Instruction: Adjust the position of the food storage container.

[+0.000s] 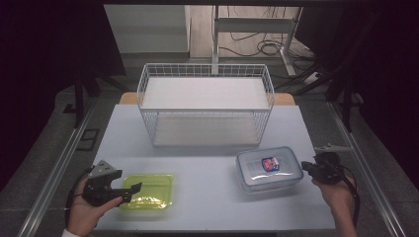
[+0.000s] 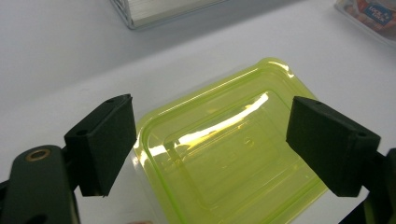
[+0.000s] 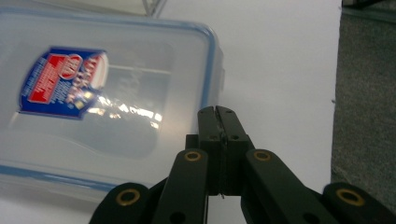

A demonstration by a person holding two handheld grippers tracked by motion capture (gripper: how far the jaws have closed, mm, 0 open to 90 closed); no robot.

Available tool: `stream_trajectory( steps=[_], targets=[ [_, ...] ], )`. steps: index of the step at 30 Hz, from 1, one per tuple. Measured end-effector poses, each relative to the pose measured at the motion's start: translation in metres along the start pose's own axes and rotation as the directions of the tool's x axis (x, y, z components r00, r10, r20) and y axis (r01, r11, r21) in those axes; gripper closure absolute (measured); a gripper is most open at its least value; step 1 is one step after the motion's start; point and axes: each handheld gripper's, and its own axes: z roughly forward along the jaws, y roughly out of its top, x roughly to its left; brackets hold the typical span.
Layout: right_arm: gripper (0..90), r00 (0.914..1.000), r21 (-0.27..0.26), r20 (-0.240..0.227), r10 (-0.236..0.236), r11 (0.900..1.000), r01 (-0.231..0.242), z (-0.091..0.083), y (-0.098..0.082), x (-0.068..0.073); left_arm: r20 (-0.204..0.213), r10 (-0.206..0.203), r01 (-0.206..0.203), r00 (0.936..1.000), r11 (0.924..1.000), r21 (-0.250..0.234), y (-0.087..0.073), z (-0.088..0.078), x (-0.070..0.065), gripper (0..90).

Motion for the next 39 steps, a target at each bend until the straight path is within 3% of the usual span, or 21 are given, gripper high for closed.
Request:
stream_trajectory(
  steps=[5, 14, 17, 23, 24, 29, 39],
  targets=[
    [89.0, 0.9998, 0.041, -0.003, 0.018, 0.999, -0.018, 0.010, -0.009, -0.008, 0.001, 0.003, -0.003, 1.0000, 0.9999, 0.011, 0.000, 0.003, 0.001, 15.7],
    [89.1, 1.0000, 0.057, 0.005, 0.005, 0.998, -0.006, 0.012, -0.011, -0.003, 0.005, 0.005, -0.005, 1.0000, 0.9999, 0.010, 0.000, 0.004, 0.000, 15.7],
    [89.1, 0.9999, 0.062, -0.007, -0.009, 0.998, 0.010, 0.011, -0.011, 0.002, 0.009, 0.002, -0.002, 1.0000, 0.9999, 0.011, 0.001, 0.003, -0.001, 15.7],
    [89.1, 0.9967, 0.068, -0.079, -0.019, 0.997, 0.024, 0.013, -0.011, 0.014, 0.008, -0.005, 0.005, 1.0000, 1.0000, 0.002, 0.001, -0.001, 0.002, 15.6],
    [89.1, 0.9943, 0.063, -0.104, -0.023, 0.998, 0.030, 0.014, -0.009, 0.022, 0.005, -0.011, 0.011, 0.9999, 0.9999, 0.001, 0.001, -0.002, 0.004, 15.6],
    [89.1, 0.9884, 0.053, -0.143, -0.051, 0.997, 0.059, 0.019, -0.004, 0.039, 0.005, -0.020, 0.020, 0.9998, 0.9998, 0.000, -0.002, -0.005, 0.006, 15.6],
    [89.2, 0.9812, 0.032, -0.182, -0.063, 0.997, 0.070, 0.029, 0.003, 0.068, 0.000, -0.020, 0.020, 0.9998, 0.9997, 0.015, -0.016, -0.015, 0.006, 15.6]
  ],
)
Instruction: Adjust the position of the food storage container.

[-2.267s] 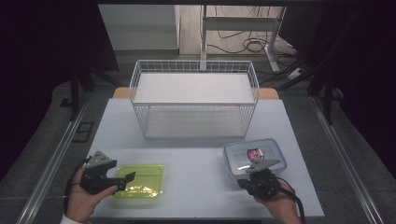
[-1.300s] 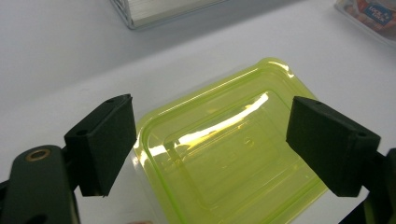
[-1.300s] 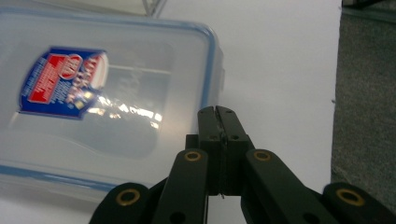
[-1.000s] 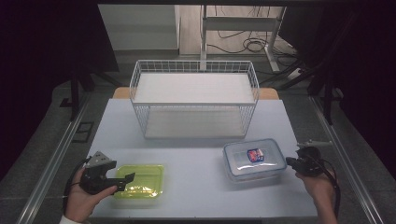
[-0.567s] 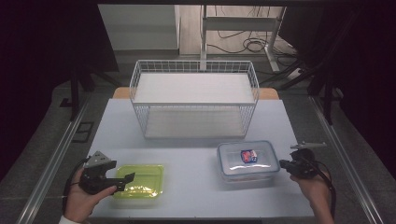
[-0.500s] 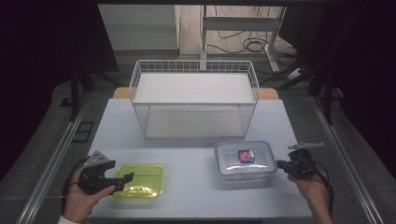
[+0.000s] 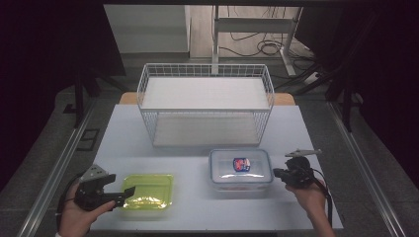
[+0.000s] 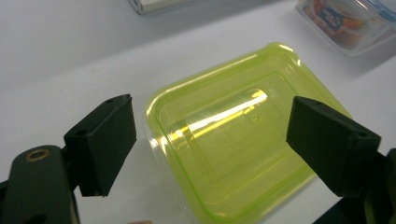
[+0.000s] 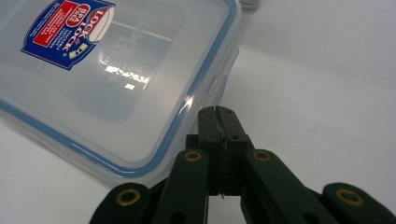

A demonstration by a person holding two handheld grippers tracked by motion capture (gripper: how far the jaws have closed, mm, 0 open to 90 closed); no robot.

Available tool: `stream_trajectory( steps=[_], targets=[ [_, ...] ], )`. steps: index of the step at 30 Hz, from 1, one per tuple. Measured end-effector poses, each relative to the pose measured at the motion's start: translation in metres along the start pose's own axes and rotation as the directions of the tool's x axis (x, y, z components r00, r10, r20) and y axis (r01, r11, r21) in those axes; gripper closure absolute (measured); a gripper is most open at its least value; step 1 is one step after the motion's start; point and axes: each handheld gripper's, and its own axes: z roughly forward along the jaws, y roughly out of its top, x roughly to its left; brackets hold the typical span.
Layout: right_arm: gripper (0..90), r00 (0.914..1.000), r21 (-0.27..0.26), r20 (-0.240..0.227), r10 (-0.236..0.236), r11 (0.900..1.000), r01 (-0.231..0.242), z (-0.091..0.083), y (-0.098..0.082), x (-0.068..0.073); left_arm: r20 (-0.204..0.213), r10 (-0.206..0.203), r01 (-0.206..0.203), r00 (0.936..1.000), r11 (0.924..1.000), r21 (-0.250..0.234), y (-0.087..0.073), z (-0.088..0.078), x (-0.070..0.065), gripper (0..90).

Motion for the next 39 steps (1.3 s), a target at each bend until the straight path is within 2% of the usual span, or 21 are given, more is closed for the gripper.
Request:
stream_trajectory(
  steps=[2, 3, 7, 8, 9, 14, 23, 31, 33, 35, 38, 39],
  targets=[
    [89.1, 1.0000, 0.001, -0.001, -0.004, 1.000, 0.004, 0.001, 0.001, 0.002, 0.000, 0.003, -0.003, 1.0000, 1.0000, 0.001, -0.002, -0.001, -0.001, 15.6],
    [89.2, 0.9999, 0.000, -0.005, -0.015, 1.000, 0.015, 0.005, 0.004, 0.009, 0.000, 0.000, 0.000, 1.0000, 1.0000, -0.001, -0.003, -0.001, -0.004, 15.8],
    [89.2, 0.9994, -0.002, -0.021, -0.028, 1.000, 0.028, 0.012, 0.009, 0.019, 0.030, 0.016, -0.016, 0.9994, 0.9999, -0.006, 0.000, 0.000, -0.018, 15.8],
    [89.2, 0.9994, -0.002, -0.021, -0.028, 1.000, 0.028, 0.012, 0.009, 0.019, 0.030, 0.016, -0.016, 0.9994, 0.9999, -0.006, 0.000, 0.000, -0.018, 15.8],
    [89.2, 0.9991, -0.003, -0.020, -0.038, 0.999, 0.038, 0.015, 0.012, 0.024, 0.047, 0.028, -0.028, 0.9985, 0.9996, -0.007, 0.003, 0.003, -0.026, 15.7],
    [89.2, 0.9984, -0.007, -0.022, -0.051, 0.999, 0.051, 0.021, 0.017, 0.031, 0.068, 0.048, -0.048, 0.9965, 0.9988, 0.000, 0.010, 0.012, -0.041, 15.7],
    [89.2, 0.9974, -0.013, -0.030, -0.065, 0.998, 0.065, 0.025, 0.020, 0.040, 0.095, 0.061, -0.062, 0.9936, 0.9981, 0.007, 0.021, 0.023, -0.058, 15.8],
    [89.1, 0.9969, -0.013, -0.047, -0.063, 0.998, 0.063, 0.026, 0.021, 0.041, 0.095, 0.047, -0.048, 0.9943, 0.9988, 0.010, 0.023, 0.025, -0.056, 15.8],
    [89.1, 0.9972, -0.036, -0.051, -0.055, 0.998, 0.053, 0.023, 0.021, 0.041, 0.092, 0.048, -0.049, 0.9946, 0.9987, 0.010, 0.025, 0.025, -0.056, 15.8],
    [89.1, 0.9982, -0.066, -0.033, -0.050, 0.997, 0.048, 0.016, 0.022, 0.038, 0.091, 0.047, -0.048, 0.9947, 0.9989, 0.003, 0.029, 0.025, -0.058, 15.9],
    [88.7, 0.9984, -0.098, -0.044, -0.034, 0.995, 0.030, 0.003, 0.022, 0.031, 0.103, 0.042, -0.041, 0.9938, 0.9991, -0.010, 0.036, 0.025, -0.062, 15.9],
    [85.6, 0.9983, -0.105, -0.050, -0.028, 0.994, 0.023, 0.000, 0.022, 0.029, 0.107, 0.039, -0.038, 0.9934, 0.9992, -0.011, 0.038, 0.025, -0.063, 15.9]
  ],
)
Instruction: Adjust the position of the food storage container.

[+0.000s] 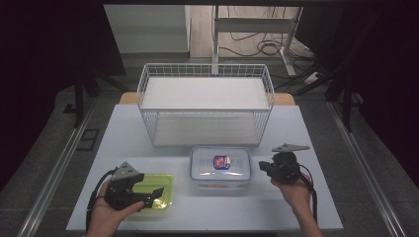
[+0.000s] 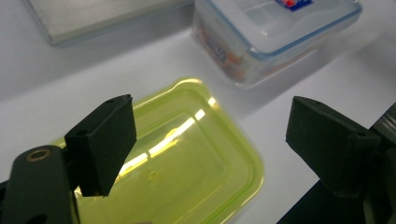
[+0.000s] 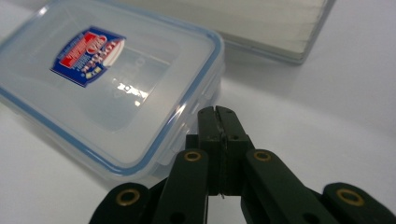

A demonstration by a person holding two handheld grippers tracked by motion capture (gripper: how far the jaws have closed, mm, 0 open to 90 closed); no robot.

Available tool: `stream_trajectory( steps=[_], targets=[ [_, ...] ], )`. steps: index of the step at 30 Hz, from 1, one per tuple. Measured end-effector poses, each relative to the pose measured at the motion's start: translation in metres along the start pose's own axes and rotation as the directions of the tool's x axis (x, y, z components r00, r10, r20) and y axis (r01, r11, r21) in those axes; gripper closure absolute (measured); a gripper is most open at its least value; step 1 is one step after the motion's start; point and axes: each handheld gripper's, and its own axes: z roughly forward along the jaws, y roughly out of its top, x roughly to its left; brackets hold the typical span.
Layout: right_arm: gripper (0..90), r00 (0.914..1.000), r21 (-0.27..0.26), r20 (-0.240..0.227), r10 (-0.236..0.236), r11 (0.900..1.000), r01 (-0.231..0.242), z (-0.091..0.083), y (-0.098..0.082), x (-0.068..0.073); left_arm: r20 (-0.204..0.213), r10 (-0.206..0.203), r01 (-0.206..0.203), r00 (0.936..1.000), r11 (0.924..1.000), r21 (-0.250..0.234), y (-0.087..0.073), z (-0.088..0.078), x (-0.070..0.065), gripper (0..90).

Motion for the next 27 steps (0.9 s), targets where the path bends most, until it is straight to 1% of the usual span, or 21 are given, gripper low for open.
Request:
stream_trajectory(
  steps=[1, 3, 4, 6, 7, 8, 12, 13, 14, 15, 16, 20, 23, 27],
  targets=[
    [81.0, 1.0000, -0.007, -0.006, 0.006, 1.000, -0.006, -0.003, 0.000, -0.001, 0.005, -0.004, 0.004, 1.0000, 1.0000, -0.002, 0.002, 0.001, -0.001, 15.9],
    [67.1, 0.9996, -0.026, -0.016, 0.023, 0.999, -0.024, -0.010, 0.000, -0.004, 0.013, -0.007, 0.007, 0.9999, 1.0000, -0.001, 0.005, 0.002, -0.004, 15.8],
    [60.1, 0.9990, -0.037, -0.030, 0.032, 0.999, -0.033, -0.013, 0.000, -0.005, 0.015, -0.007, 0.007, 0.9999, 1.0000, -0.002, 0.007, 0.003, -0.005, 15.8],
    [50.4, 0.9982, -0.053, -0.041, 0.044, 0.998, -0.046, -0.018, 0.000, -0.006, 0.018, -0.009, 0.009, 0.9998, 1.0000, -0.004, 0.010, 0.005, -0.007, 15.8],
    [50.4, 0.9982, -0.053, -0.041, 0.044, 0.998, -0.046, -0.018, 0.000, -0.006, 0.018, -0.009, 0.009, 0.9998, 1.0000, -0.004, 0.010, 0.005, -0.007, 15.8],
    [40.2, 0.9970, -0.063, -0.051, 0.058, 0.996, -0.062, -0.022, 0.000, -0.007, 0.021, -0.007, 0.007, 0.9997, 1.0000, -0.003, 0.013, 0.006, -0.008, 15.8],
    [32.2, 0.9945, -0.079, -0.088, 0.056, 0.995, -0.063, -0.028, 0.000, -0.009, 0.026, -0.011, 0.011, 0.9996, 0.9999, -0.003, 0.018, 0.010, -0.010, 15.7],
    [30.7, 0.9936, -0.079, -0.098, 0.055, 0.995, -0.063, -0.029, 0.000, -0.010, 0.025, -0.010, 0.010, 0.9996, 0.9999, -0.002, 0.020, 0.010, -0.010, 15.7],
    [30.7, 0.9936, -0.079, -0.098, 0.055, 0.995, -0.063, -0.029, 0.000, -0.010, 0.025, -0.010, 0.010, 0.9996, 0.9999, -0.002, 0.020, 0.010, -0.010, 15.7],
    [27.7, 0.9927, -0.084, -0.111, 0.045, 0.995, -0.055, -0.031, 0.000, -0.010, 0.026, -0.011, 0.011, 0.9996, 0.9999, -0.003, 0.021, 0.011, -0.010, 15.7],
    [26.7, 0.9919, -0.086, -0.120, 0.041, 0.995, -0.052, -0.032, 0.001, -0.010, 0.029, -0.013, 0.013, 0.9995, 0.9999, -0.003, 0.023, 0.012, -0.010, 15.7],
    [23.1, 0.9894, -0.093, -0.144, 0.021, 0.995, -0.035, -0.034, 0.003, -0.009, 0.031, -0.015, 0.015, 0.9994, 0.9999, -0.006, 0.026, 0.014, -0.011, 15.7],
    [21.8, 0.9872, -0.098, -0.158, 0.021, 0.995, -0.037, -0.035, 0.004, -0.009, 0.035, -0.017, 0.017, 0.9992, 0.9998, -0.010, 0.028, 0.015, -0.012, 15.7],
    [20.7, 0.9847, -0.094, -0.172, 0.026, 0.995, -0.043, -0.034, 0.003, -0.010, 0.051, -0.025, 0.026, 0.9984, 0.9995, -0.017, 0.033, 0.017, -0.014, 15.4]
  ],
)
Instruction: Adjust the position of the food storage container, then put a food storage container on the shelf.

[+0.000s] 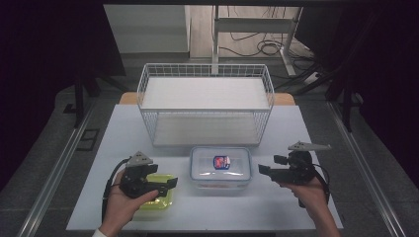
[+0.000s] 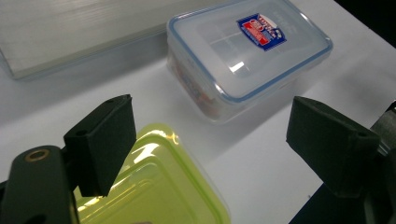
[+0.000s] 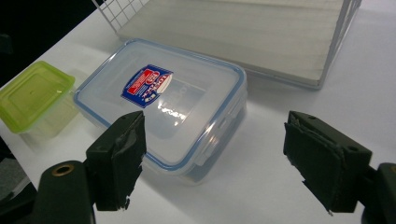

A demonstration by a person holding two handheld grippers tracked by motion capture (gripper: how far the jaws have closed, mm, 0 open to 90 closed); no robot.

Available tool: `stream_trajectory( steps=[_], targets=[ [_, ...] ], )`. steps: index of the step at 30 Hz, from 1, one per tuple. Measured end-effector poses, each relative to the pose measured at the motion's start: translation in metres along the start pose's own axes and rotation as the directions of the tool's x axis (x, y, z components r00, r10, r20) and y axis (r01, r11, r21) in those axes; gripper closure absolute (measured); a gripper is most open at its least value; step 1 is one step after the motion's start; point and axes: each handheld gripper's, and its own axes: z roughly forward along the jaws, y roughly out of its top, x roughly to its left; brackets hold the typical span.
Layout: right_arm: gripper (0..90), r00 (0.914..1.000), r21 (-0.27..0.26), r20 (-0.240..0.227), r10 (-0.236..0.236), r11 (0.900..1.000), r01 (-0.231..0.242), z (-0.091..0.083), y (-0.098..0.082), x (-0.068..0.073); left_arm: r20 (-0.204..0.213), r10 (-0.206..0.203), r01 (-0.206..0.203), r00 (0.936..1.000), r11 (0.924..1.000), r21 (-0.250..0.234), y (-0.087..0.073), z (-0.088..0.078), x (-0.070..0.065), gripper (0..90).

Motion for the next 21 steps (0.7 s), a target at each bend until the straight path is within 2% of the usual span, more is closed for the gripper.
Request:
stream_trajectory(
  steps=[8, 21],
  targets=[
    [19.7, 0.9999, 0.005, -0.010, 0.014, 1.000, -0.014, 0.000, -0.001, -0.002, 0.034, -0.015, 0.015, 0.9993, 0.9998, -0.009, 0.006, 0.006, -0.003, 14.2],
    [19.2, 0.9976, 0.002, -0.045, 0.052, 0.999, -0.052, 0.004, 0.000, -0.003, 0.084, -0.095, 0.097, 0.9919, 0.9951, -0.019, 0.012, 0.013, 0.004, 12.1]
  ],
)
